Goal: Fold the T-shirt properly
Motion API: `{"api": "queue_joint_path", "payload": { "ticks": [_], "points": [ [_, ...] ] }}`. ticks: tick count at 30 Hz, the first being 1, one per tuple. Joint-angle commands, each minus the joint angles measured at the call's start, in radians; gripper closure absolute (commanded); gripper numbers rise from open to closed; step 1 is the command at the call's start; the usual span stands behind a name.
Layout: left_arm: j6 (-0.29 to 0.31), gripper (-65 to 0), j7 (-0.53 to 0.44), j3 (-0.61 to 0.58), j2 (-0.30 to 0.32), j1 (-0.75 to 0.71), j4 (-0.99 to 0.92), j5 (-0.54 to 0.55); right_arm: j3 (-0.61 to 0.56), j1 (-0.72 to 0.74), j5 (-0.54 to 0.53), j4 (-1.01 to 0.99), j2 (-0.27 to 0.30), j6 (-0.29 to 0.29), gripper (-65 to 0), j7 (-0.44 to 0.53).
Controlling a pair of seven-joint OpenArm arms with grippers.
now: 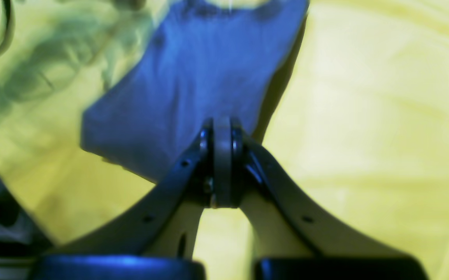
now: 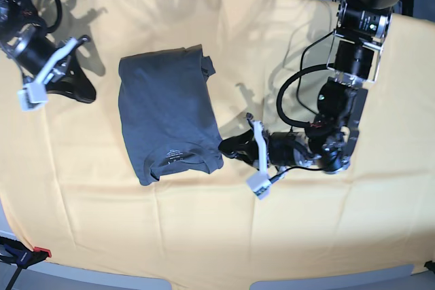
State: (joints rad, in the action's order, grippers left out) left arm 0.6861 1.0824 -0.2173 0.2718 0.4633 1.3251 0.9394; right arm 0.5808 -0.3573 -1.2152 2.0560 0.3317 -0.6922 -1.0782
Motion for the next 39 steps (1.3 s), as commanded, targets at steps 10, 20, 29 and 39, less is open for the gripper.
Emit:
{"api": "queue_joint_path", "payload": {
  "ticks": [10,20,29,39],
  "points": [
    [0.012,0.0,0.311,0.251,0.121,-0.211,0.354,0.544,0.260,-0.100,-0.268,0.023,0.016,-0.006,0.0,-0.218],
    [-0.008,0.0,0.311,0.532,0.349,-0.707,0.729,0.544,0.491,-0.423,-0.268,0.058,0.017,0.012,0.0,-0.246],
    [-0.047,0.0,0.310,0.962,0.373,-1.342,0.999,0.544,0.553,-0.723,-0.268,0.057,-0.025,0.023,0.0,-0.312],
    [-0.029,0.0,0.290,0.969,0.223,-1.756,0.848,0.425,0.315,-0.952,-0.268,-0.127,-0.041,-0.006,0.0,-0.311]
  ]
}}
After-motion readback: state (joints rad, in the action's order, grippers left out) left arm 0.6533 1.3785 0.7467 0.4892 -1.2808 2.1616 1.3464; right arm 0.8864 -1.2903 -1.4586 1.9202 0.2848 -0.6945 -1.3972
